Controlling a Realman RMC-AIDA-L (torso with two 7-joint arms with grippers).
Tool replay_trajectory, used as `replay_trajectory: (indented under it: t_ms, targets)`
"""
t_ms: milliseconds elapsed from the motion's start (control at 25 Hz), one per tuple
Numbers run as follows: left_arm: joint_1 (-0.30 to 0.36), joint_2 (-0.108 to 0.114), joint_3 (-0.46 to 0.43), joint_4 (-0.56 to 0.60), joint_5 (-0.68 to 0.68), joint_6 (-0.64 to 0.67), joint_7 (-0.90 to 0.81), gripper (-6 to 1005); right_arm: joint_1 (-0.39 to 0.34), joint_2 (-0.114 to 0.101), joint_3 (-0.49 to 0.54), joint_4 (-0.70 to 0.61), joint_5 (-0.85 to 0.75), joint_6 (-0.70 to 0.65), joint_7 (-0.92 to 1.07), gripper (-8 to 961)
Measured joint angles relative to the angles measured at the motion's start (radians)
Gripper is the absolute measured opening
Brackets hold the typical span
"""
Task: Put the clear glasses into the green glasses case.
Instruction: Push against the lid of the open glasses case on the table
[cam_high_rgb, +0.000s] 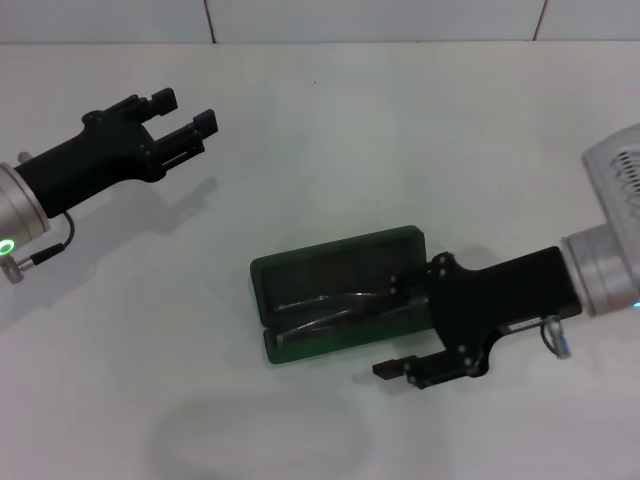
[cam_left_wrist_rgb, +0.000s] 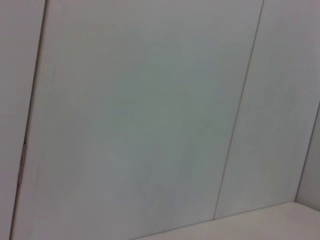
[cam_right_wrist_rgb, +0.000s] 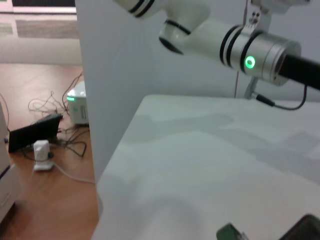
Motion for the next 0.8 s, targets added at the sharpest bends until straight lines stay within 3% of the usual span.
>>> replay_trajectory:
  t_ms: [280, 800]
  targets:
    - [0.004, 0.0, 0.0, 0.0, 0.0, 0.0, 0.015, 701, 0.011, 0.002, -0.114, -0.009, -0.001, 0.142, 0.055, 610]
    - [0.005, -0.001, 0.001, -0.001, 0.0, -0.033, 0.029, 701, 0.032, -0.001, -0.156, -0.011, -0.038, 0.083, 0.058, 547]
